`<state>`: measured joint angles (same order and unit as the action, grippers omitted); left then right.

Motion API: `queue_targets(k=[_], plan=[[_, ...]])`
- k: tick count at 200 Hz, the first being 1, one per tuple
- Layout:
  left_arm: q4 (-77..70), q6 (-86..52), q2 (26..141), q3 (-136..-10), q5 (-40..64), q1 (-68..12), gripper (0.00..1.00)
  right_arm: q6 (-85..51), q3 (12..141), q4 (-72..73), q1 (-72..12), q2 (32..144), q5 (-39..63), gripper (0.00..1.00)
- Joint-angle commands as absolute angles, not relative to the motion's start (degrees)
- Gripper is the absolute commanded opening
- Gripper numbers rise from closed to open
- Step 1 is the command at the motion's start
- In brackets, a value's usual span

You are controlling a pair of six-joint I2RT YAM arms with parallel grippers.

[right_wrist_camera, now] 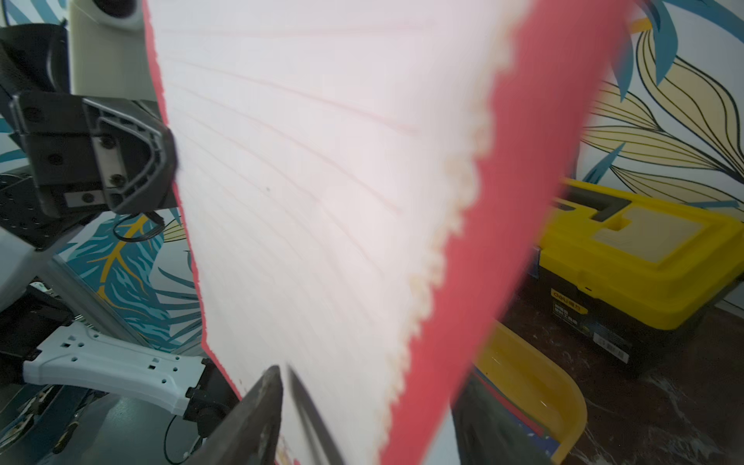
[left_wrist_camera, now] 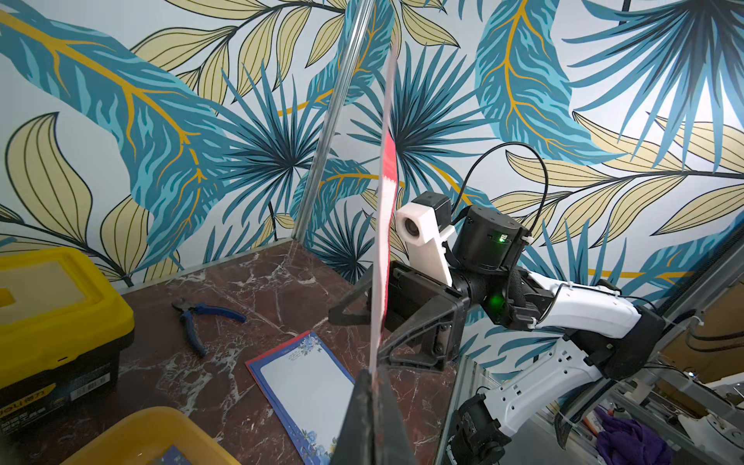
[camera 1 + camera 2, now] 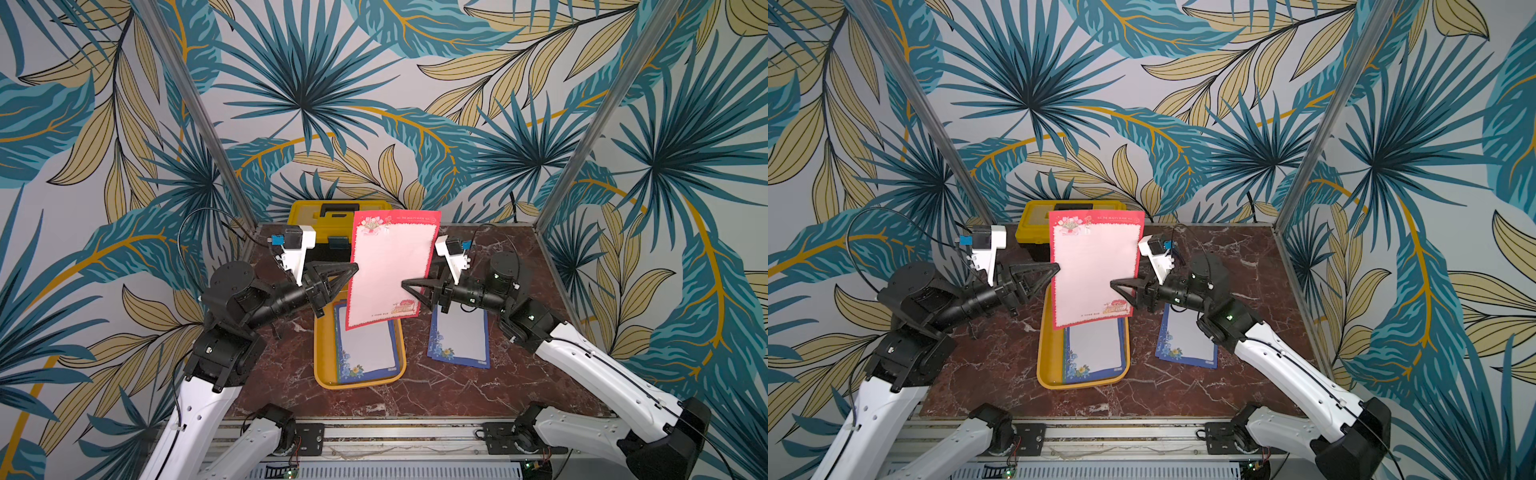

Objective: Take out the stationery paper from the storage box
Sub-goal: Pick up the stationery paper from the storage box.

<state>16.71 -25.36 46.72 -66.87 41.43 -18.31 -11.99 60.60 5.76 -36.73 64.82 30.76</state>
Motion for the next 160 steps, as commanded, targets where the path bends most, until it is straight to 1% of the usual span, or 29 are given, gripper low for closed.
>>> queue_targets(k=[1, 18, 32, 40, 56, 87, 95, 115, 127, 144, 153, 160], plan=[[16.5, -26.4, 45.7, -66.0, 41.9, -18.0, 0.00, -14.7, 60.2, 12.0, -36.6, 64.0, 37.0, 0.54], [16.5, -26.5, 45.1, -65.4, 41.1, -18.0, 0.00, -15.4, 60.4, 12.4, -36.6, 63.8, 37.2, 0.44], [16.5, -26.5, 44.9, -65.0, 40.5, -18.0, 0.00, -16.3, 60.3, 12.9, -36.6, 63.6, 36.9, 0.30], [16.4, -26.5, 44.9, -64.8, 40.3, -18.0, 0.00, -16.8, 60.3, 13.1, -36.6, 63.6, 36.8, 0.24], [16.5, -26.7, 45.2, -64.6, 40.5, -18.0, 0.00, -17.8, 60.2, 13.7, -36.6, 63.6, 37.3, 0.19], [16.5, -26.6, 45.6, -64.3, 40.9, -18.0, 0.00, -19.3, 60.2, 14.0, -36.6, 63.7, 36.9, 0.00], [16.5, -26.6, 45.8, -64.1, 40.5, -18.0, 0.00, -19.6, 60.2, 13.3, -36.6, 63.5, 36.5, 0.00], [16.5, -26.5, 45.8, -63.6, 39.1, -18.0, 0.21, -19.3, 60.2, 10.3, -36.6, 62.5, 35.2, 0.00], [16.5, -26.5, 45.9, -63.3, 38.2, -17.9, 0.42, -18.9, 60.3, 7.5, -36.6, 61.7, 34.7, 0.00], [16.4, -26.2, 46.0, -63.0, 38.0, -18.0, 0.52, -18.0, 60.7, 2.4, -36.6, 60.5, 33.3, 0.00], [16.5, -26.1, 46.1, -62.7, 37.8, -18.0, 0.62, -17.3, 61.4, -1.1, -36.6, 60.1, 32.4, 0.00], [16.4, -26.1, 46.3, -62.4, 37.1, -18.0, 0.65, -16.7, 61.9, -4.1, -36.5, 59.7, 31.6, 0.00]])
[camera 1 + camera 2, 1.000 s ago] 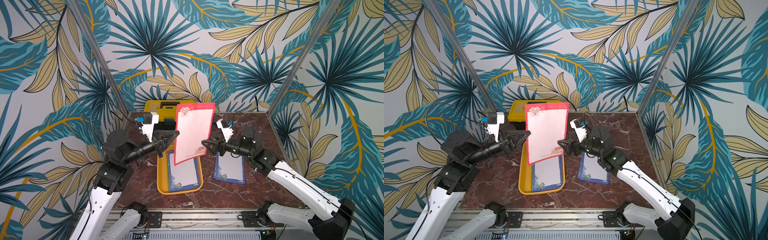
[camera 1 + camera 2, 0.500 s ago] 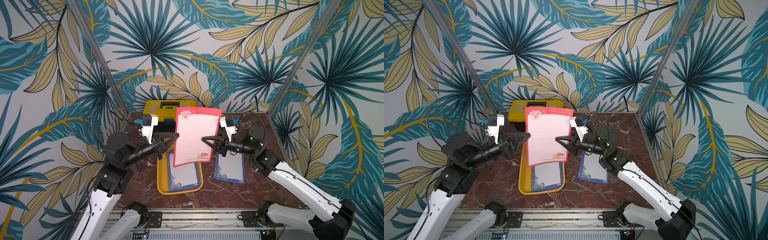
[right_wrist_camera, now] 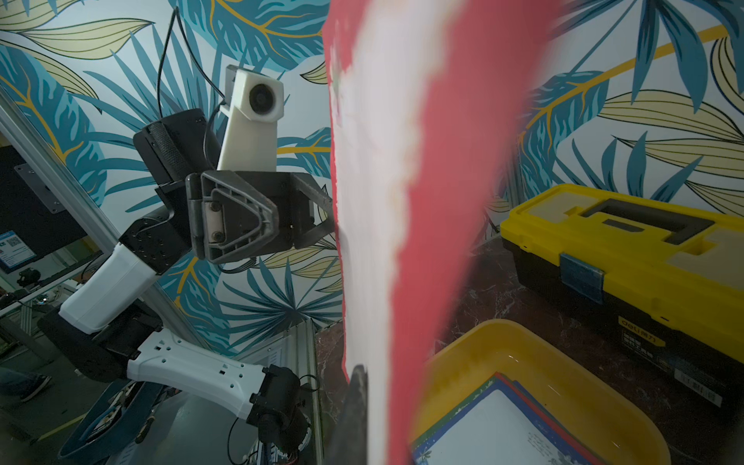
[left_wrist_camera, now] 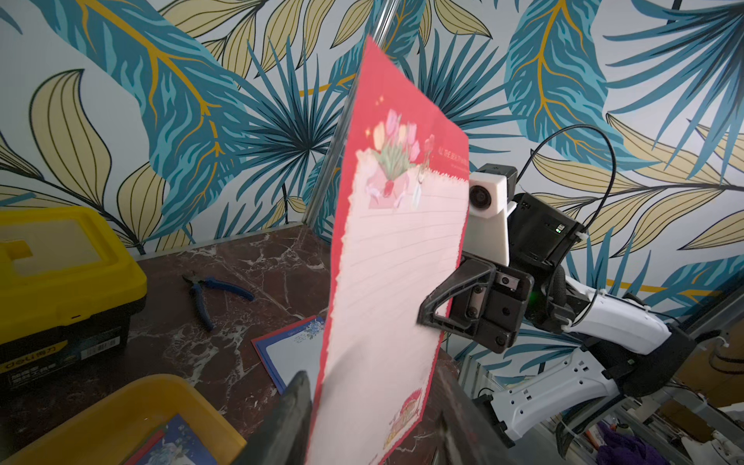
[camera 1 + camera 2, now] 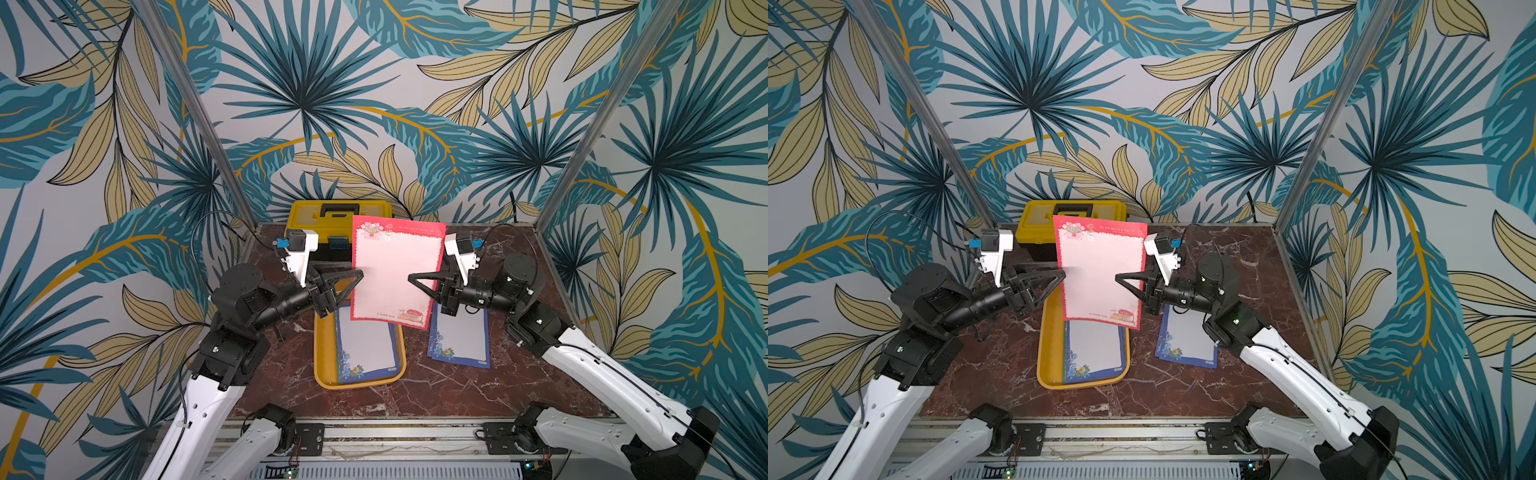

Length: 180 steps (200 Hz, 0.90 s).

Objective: Take out the stationery paper from the storage box
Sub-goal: Pick up the stationery paper from the storage box.

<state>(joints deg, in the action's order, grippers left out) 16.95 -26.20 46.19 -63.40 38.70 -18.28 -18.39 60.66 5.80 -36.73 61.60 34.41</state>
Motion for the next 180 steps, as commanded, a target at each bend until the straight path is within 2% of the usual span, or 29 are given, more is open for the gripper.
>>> queue_targets(k=[1, 24, 93, 180], plan=[[16.4, -26.0, 46.3, -62.4, 37.0, -18.0, 0.65, -16.7, 61.9, -4.5, -36.5, 59.7, 31.4, 0.00], [16.5, -25.7, 46.9, -61.5, 34.6, -18.0, 0.73, -15.8, 62.7, -14.3, -36.0, 58.3, 28.5, 0.00], [16.5, -26.0, 50.4, -58.5, 30.9, -18.0, 0.73, -17.2, 64.4, -40.5, -31.7, 57.4, 16.6, 0.00], [16.7, -28.0, 59.0, -53.0, 22.8, -18.0, 0.72, -19.2, 63.6, -44.0, -22.9, 63.9, 22.4, 0.00]])
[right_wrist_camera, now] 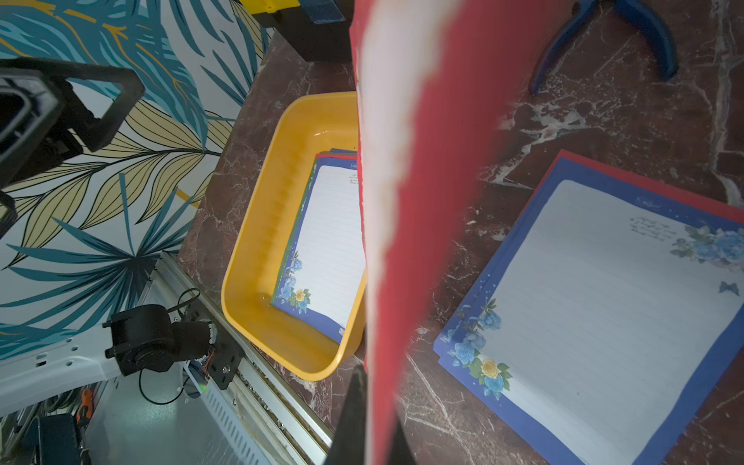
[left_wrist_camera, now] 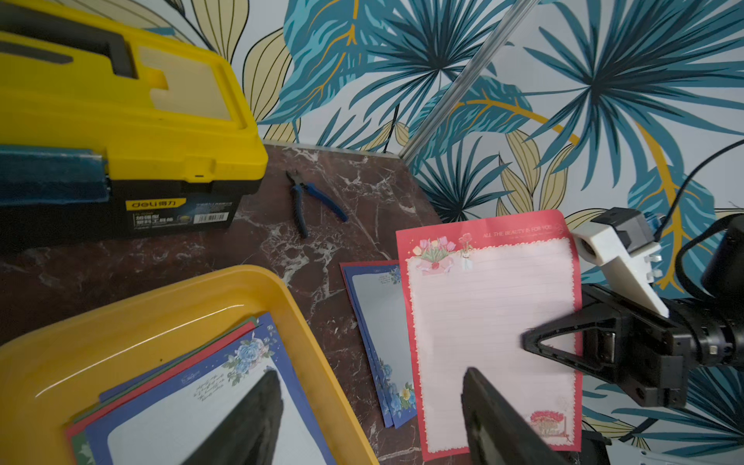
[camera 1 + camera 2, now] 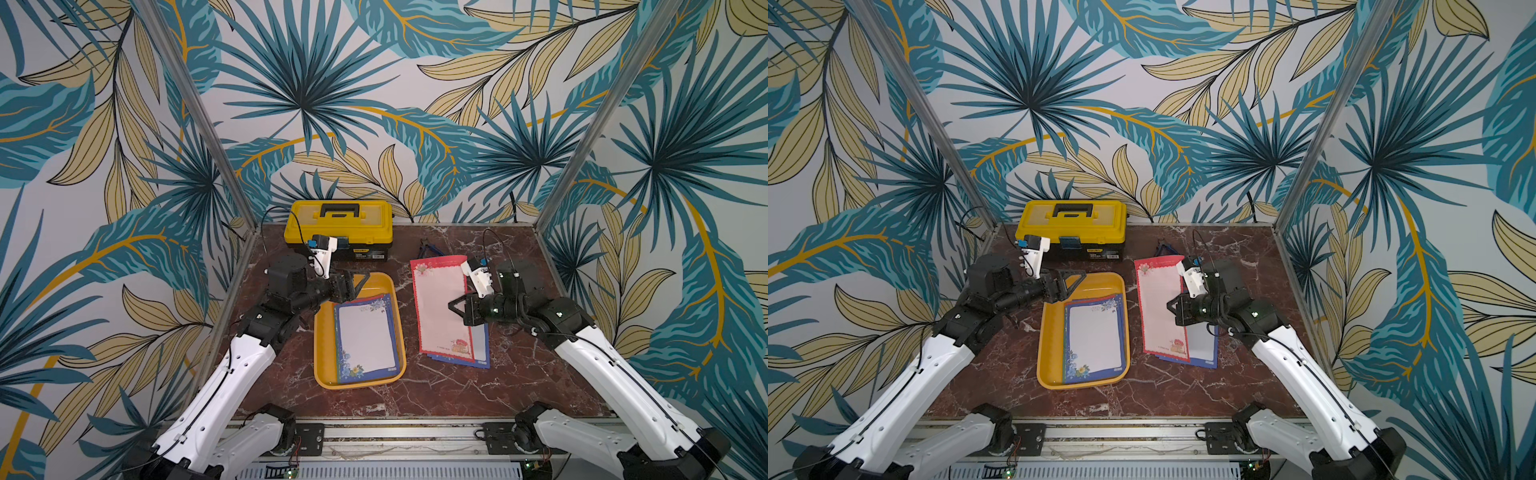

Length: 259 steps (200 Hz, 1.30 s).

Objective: Take out the stationery paper from the storage box
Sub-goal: Pick up the stationery paper from the storage box, then place the stationery paper at the center of the board.

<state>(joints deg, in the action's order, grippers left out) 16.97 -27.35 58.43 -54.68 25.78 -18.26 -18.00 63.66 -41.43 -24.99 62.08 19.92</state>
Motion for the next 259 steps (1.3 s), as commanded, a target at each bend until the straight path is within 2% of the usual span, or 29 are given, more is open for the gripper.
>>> queue_targets(k=[1, 48, 136, 259], plan=[[16.7, -28.0, 59.0, -52.9, 22.8, -18.0, 0.72, -19.2, 63.6, -44.0, -22.8, 64.1, 22.5, 0.00], [16.8, -28.8, 61.1, -50.1, 22.9, -17.9, 0.71, -21.7, 60.7, -42.6, -18.9, 65.4, 24.6, 0.00], [16.8, -29.4, 63.3, -48.3, 23.4, -18.0, 0.70, -23.5, 60.1, -42.1, -12.6, 76.1, 27.2, 0.00], [16.9, -29.6, 65.4, -47.8, 23.9, -18.0, 0.69, -18.2, 60.4, -49.0, -9.1, 81.9, 18.5, 0.00]])
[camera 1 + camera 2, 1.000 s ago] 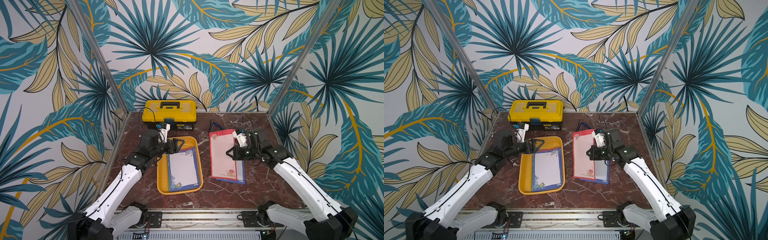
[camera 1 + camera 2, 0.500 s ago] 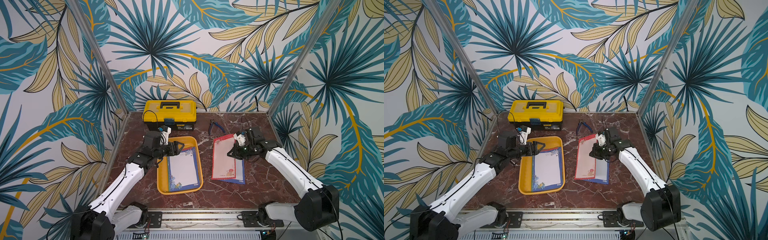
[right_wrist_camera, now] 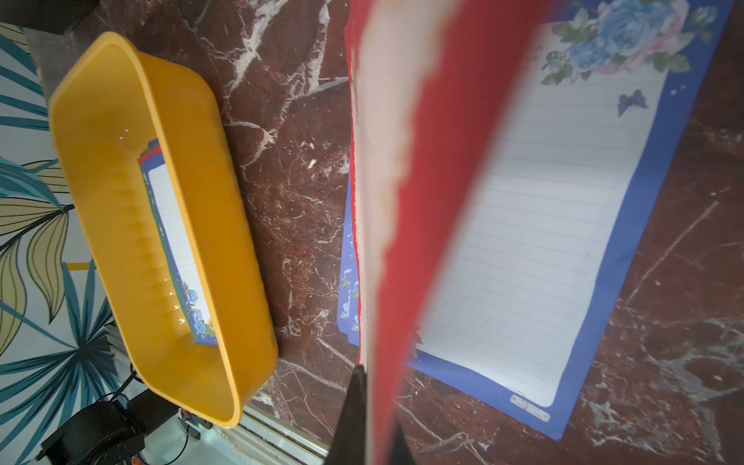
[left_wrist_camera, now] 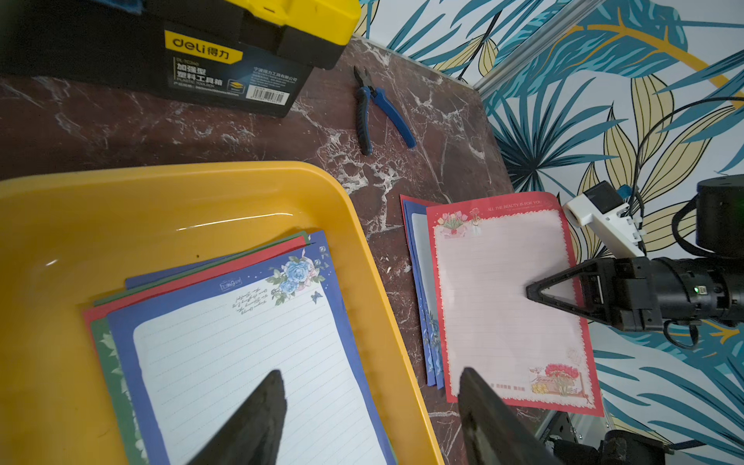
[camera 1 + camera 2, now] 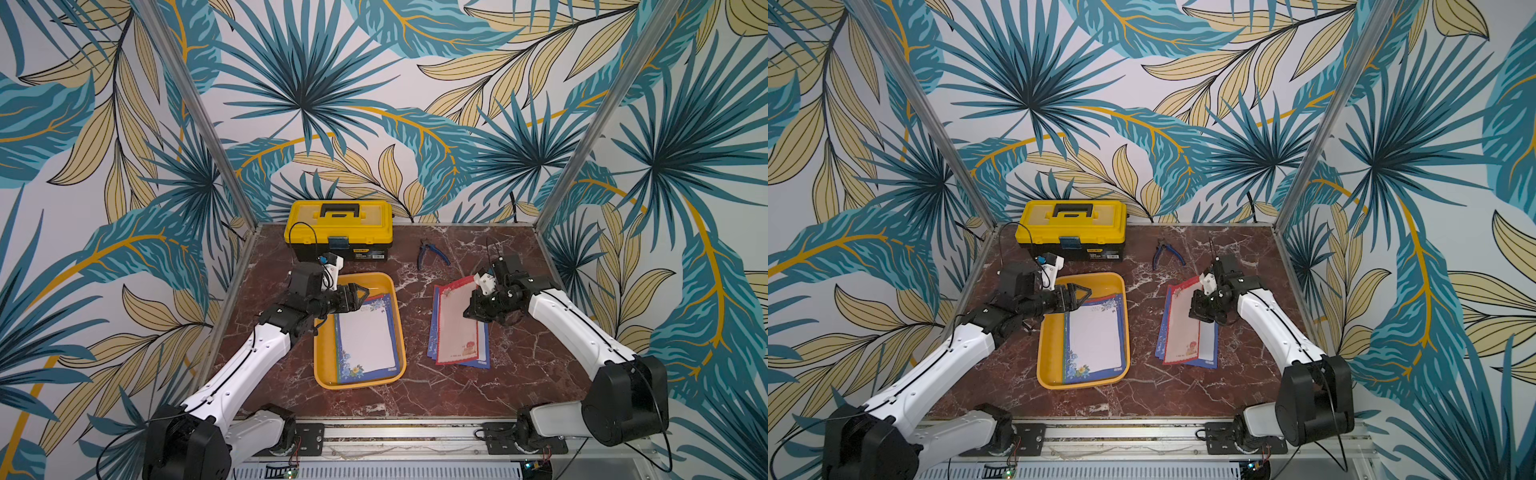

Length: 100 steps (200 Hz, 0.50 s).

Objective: Take out the stationery paper from the storage box
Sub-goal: Place the stationery paper at the center of the board.

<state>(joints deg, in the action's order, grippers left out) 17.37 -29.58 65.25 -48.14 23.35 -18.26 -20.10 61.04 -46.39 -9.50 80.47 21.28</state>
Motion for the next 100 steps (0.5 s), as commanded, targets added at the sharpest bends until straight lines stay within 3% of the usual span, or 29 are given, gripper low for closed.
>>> queue_targets(k=[1, 100], plan=[[16.9, -29.6, 65.4, -47.8, 24.0, -18.0, 0.69, -18.2, 60.4, -49.1, -9.1, 82.0, 18.4, 0.00], [16.8, -28.7, 67.3, -47.3, 23.9, -18.0, 0.69, -18.0, 60.7, -47.5, -7.5, 88.2, 14.5, 0.02]])
